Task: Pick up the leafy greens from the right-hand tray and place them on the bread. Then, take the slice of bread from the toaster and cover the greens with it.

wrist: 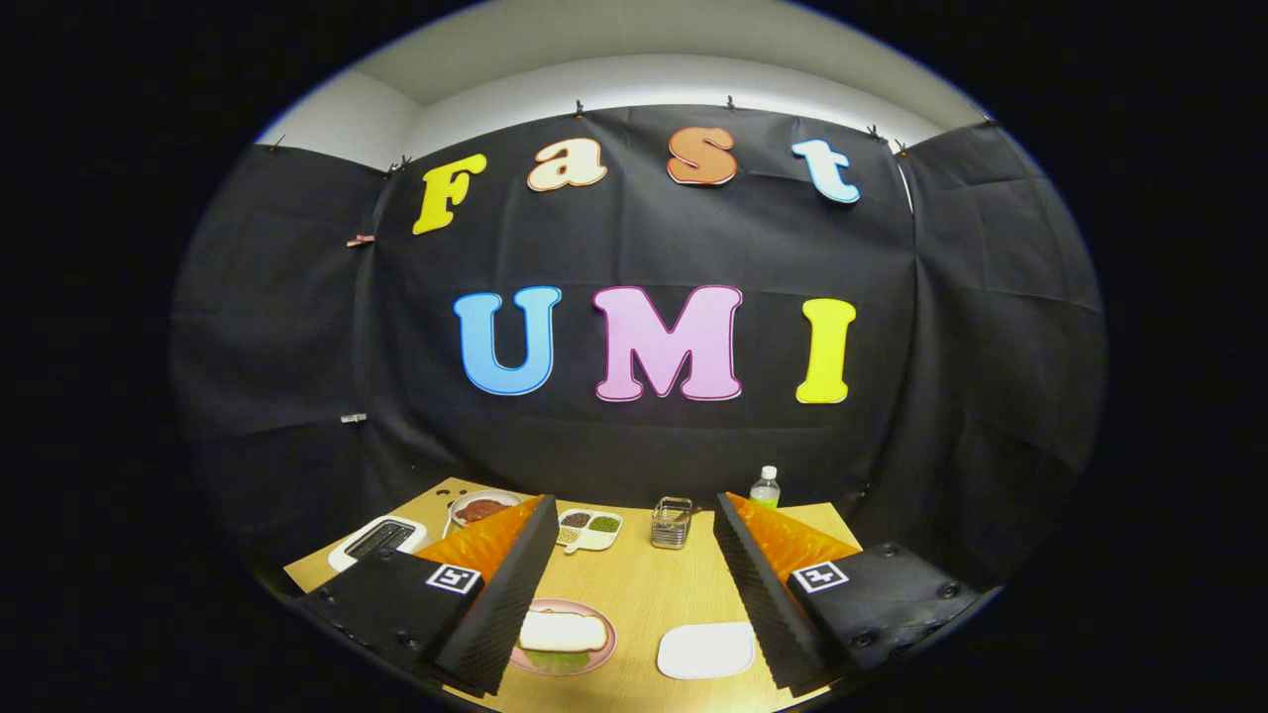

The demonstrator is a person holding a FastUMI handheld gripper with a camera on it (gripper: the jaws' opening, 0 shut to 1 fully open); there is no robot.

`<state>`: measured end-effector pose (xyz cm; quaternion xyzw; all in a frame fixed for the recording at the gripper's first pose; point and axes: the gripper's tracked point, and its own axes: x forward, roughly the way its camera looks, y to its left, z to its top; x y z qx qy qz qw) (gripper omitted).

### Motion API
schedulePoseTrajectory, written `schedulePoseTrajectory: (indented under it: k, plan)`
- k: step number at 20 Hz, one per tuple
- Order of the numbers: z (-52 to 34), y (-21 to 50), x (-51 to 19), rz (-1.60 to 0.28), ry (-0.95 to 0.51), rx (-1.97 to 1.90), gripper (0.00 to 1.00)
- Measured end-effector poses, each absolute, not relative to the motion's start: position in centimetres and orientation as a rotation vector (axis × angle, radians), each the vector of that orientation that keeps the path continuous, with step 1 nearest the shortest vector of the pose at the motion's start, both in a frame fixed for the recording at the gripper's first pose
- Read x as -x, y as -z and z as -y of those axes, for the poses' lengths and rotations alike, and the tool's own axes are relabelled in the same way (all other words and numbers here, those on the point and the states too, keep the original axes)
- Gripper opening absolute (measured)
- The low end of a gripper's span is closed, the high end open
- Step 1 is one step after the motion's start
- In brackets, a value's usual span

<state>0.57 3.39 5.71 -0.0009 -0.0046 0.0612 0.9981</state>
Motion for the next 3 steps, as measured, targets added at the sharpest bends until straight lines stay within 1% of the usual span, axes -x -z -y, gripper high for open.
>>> schedulePoseTrajectory:
  k: [3]
  plan:
    - [-2.81, -5.97, -0.39, 0.015, -0.103, -0.009, 0.98]
